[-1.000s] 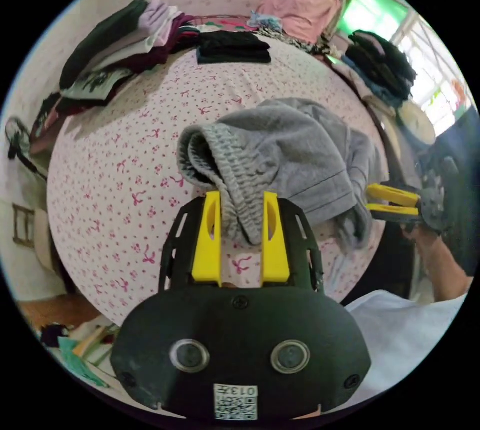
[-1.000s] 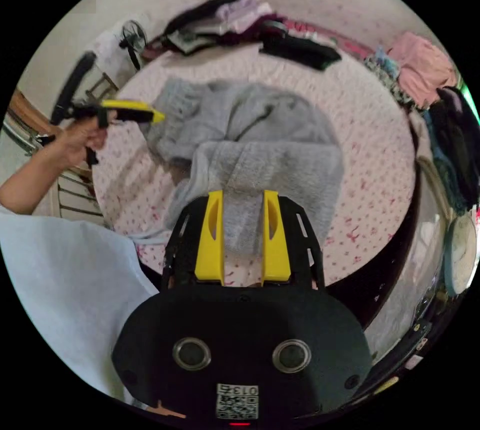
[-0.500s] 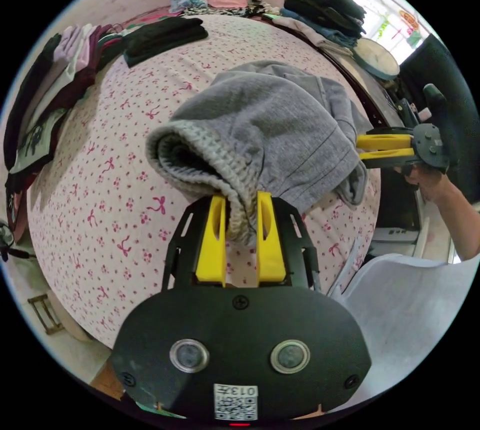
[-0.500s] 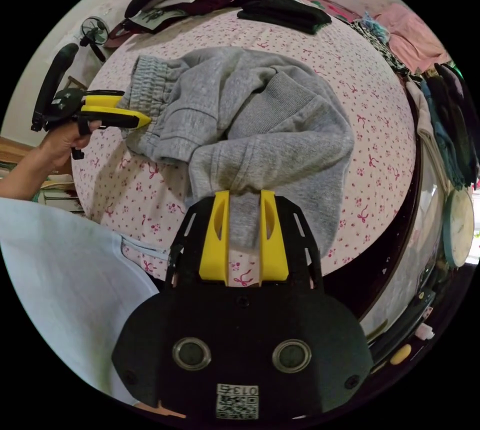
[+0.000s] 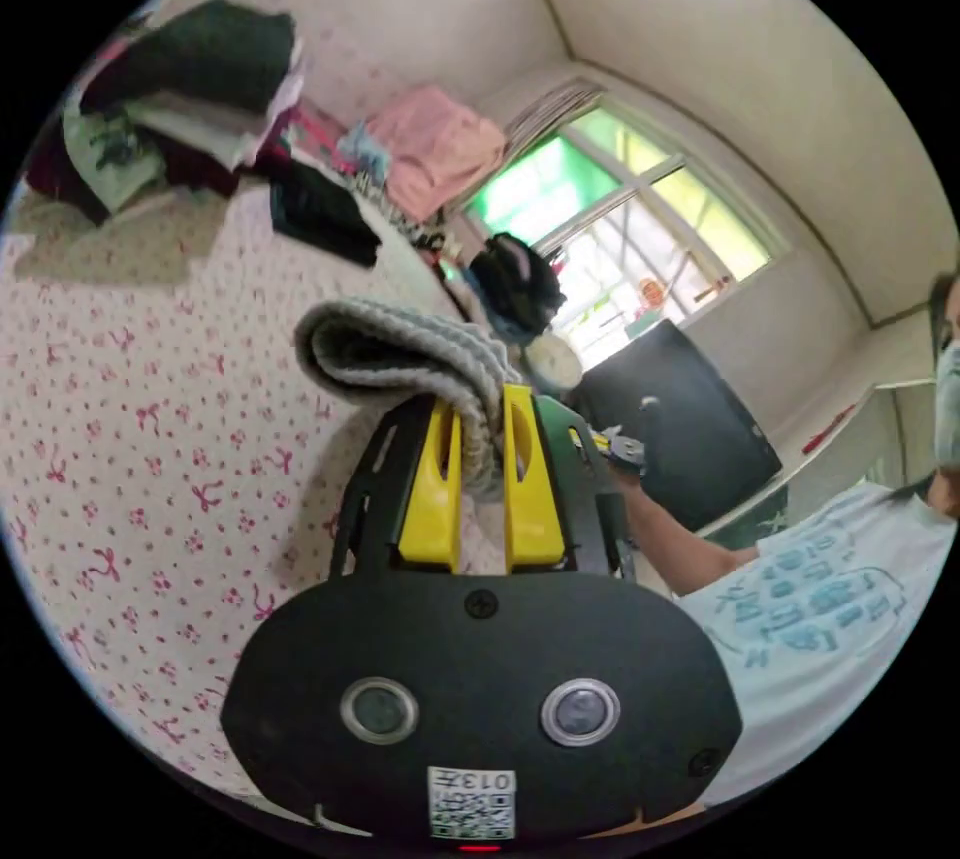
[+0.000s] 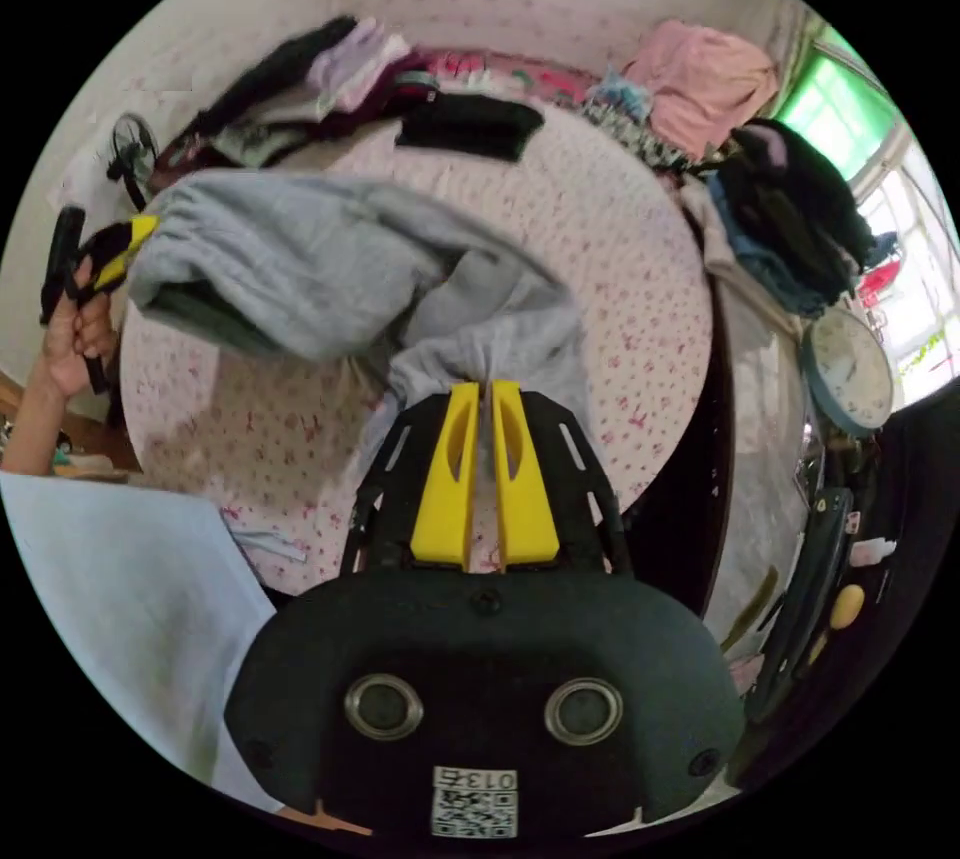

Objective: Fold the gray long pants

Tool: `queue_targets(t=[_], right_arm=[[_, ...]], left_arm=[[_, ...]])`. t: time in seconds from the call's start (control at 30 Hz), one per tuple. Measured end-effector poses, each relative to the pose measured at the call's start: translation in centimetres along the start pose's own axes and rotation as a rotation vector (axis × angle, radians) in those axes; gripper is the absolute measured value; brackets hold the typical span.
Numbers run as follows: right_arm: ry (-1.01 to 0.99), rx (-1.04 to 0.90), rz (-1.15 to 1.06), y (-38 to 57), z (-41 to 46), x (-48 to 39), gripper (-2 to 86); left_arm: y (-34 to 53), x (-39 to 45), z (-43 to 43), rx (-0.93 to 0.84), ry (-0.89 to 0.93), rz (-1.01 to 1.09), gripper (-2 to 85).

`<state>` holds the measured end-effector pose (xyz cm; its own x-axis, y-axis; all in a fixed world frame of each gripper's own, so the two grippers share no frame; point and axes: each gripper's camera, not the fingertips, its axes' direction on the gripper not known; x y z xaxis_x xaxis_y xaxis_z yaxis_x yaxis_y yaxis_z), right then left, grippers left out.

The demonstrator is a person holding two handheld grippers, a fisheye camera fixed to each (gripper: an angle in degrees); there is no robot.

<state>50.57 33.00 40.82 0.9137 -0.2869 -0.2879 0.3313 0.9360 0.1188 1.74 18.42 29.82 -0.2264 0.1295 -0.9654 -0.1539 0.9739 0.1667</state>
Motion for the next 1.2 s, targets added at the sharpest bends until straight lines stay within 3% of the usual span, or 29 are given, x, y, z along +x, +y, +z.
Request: queue_targets(t=[0.13, 0.23, 0.33, 0.37, 0.4, 0.47, 0.6, 0.7, 0.9, 0.97, 1.13, 1.2], right_arm=[[-0.034, 0.304, 0.056, 1.6, -7.2, 2.1, 1.9], [-0.091, 0.43, 0.039, 3.6, -8.9, 3.0, 1.9], [-0.147, 0.253, 0.076, 5.1, -4.7, 3.9, 2.0], [-0.119, 0.098, 0.089, 5.8, -1.9, 3.8, 2.0], [-0.095, -0.059, 0.1, 6.7, 0.9, 3.7, 2.1], [-0.099, -0.195, 0.127, 8.4, 3.5, 3.8, 2.4], [-0.154, -0.124, 0.245, 11.4, 2.5, 6.8, 3.9], [-0.076, -0.031, 0.223, 12.7, 0.2, 8.1, 5.8], [-0.072, 0.108, -0.138, 12.2, -1.8, 3.0, 11.7], [-0.038, 0.103, -0.225, 11.7, -0.8, 0.8, 11.9], [0.007, -0.13, -0.356, 10.9, 4.9, -1.3, 5.3], [0.009, -0.128, -0.301, 10.9, 4.7, 0.6, 2.3]], left_arm=[[0.0, 5.6, -9.4, 0.098, -0.066, 0.187, 7.6], [2.0, 5.3, -13.4, 0.098, -0.2, 0.142, 7.9], [5.8, 1.0, -14.8, 0.031, -0.375, -0.097, 8.2], [7.8, -0.9, -15.2, 0.002, -0.447, -0.219, 8.5], [8.8, -1.7, -15.5, -0.004, -0.475, -0.279, 8.6], [12.4, -2.7, -16.8, 0.035, -0.475, -0.417, 8.8], [15.2, 0.6, -18.6, 0.191, -0.554, -0.44, 7.5], [15.0, 5.2, -19.2, 0.268, -0.682, -0.299, 7.5], [11.7, 9.7, -7.2, -0.166, -0.736, 0.011, 13.2], [11.4, 10.7, -0.8, -0.307, -0.843, 0.106, 13.7], [10.4, 9.8, 5.2, -0.432, -1.131, 0.098, 6.2], [9.6, 10.0, 4.4, -0.427, -1.077, 0.074, 3.9]])
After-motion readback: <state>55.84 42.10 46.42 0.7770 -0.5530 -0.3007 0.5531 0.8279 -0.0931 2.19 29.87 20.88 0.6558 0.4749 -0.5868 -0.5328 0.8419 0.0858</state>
